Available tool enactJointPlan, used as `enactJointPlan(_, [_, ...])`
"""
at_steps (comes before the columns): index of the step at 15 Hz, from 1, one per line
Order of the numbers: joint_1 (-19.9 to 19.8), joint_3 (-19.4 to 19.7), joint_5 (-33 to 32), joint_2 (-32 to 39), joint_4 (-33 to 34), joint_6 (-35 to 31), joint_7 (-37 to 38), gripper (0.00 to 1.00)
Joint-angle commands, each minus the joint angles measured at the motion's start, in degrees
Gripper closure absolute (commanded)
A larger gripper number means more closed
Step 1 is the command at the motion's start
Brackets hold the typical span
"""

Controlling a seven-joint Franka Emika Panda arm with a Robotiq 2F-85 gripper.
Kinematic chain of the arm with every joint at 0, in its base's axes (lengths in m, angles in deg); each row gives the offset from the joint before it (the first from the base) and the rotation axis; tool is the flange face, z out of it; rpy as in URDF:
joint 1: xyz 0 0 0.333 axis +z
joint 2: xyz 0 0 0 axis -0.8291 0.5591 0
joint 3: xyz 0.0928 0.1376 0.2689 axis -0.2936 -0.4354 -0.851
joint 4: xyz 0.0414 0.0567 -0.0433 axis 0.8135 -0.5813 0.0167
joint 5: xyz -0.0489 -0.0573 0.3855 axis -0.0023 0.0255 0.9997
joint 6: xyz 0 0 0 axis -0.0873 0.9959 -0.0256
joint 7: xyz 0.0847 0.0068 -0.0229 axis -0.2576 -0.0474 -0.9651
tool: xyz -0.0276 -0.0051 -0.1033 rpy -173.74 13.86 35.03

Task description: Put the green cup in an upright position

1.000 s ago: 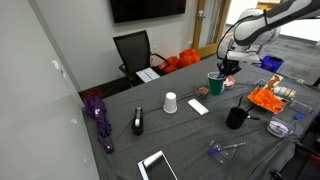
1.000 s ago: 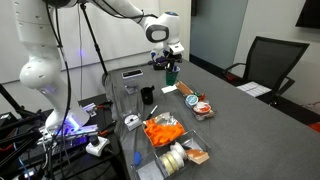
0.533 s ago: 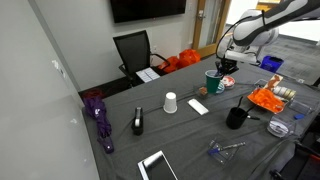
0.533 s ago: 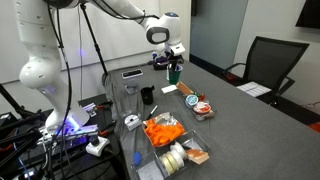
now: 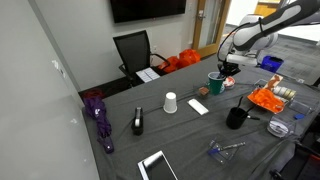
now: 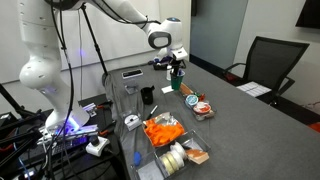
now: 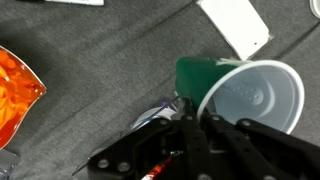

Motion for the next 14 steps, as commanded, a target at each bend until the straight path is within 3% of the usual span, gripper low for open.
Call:
enactJointPlan(1, [-0.60,1.19,-2.97,0.23,-2.64,-2.79,-2.78,0.99])
enactJointPlan(4, [-1.14,1.85,-4.39,0.11,-5.39,-5.15,-5.28,0.99])
enactJointPlan(9, [-4.78,-0.82,2.81,0.37,-8.90,-12.76,-13.45,0.99])
enactJointPlan(14, [-6.84,-2.13,6.79,0.58,-10.68,-15.56,-19.25,0.99])
